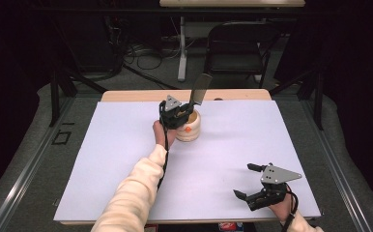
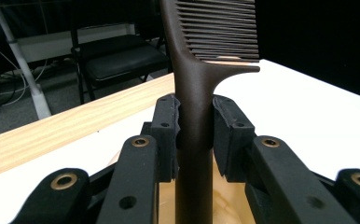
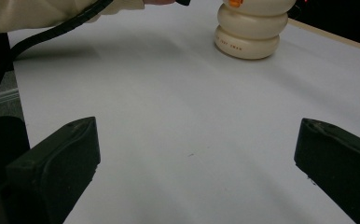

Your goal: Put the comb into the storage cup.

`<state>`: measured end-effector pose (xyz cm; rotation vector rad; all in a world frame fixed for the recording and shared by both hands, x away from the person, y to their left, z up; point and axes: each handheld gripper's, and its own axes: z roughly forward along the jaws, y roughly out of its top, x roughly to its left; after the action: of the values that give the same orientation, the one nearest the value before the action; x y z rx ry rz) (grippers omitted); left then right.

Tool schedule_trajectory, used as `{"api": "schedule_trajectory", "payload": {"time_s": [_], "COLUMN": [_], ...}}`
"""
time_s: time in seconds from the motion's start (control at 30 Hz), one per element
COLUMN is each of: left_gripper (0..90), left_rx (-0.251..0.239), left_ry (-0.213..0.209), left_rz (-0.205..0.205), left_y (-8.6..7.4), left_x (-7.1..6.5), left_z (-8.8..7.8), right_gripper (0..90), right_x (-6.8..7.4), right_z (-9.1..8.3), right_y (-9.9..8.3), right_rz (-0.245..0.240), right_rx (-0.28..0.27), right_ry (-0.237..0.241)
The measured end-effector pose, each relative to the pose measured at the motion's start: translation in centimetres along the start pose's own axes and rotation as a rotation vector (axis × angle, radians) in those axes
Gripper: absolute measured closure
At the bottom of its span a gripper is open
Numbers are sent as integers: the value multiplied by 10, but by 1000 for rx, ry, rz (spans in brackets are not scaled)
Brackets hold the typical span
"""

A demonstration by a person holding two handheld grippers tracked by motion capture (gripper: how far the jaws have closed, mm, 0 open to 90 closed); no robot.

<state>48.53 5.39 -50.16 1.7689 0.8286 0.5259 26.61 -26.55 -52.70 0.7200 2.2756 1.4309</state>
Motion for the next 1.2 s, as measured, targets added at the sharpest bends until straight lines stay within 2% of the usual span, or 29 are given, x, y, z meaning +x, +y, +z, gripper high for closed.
{"api": "schedule_trajectory", "payload": {"time_s": [0.27, 1.2], "left_gripper": [720, 719], "left_rx": [19, 64], "left_ry": [-13, -12], "left_rz": [8, 22], "left_y": [1, -3], "left_x": [-2, 0], "left_z": [1, 1], "right_gripper": [0, 0], "right_x": [0, 0], "right_z": [0, 0], "right_y": [0, 0], "right_rz": [0, 0], "right_rx": [-1, 1], "right_ry": [0, 0]}}
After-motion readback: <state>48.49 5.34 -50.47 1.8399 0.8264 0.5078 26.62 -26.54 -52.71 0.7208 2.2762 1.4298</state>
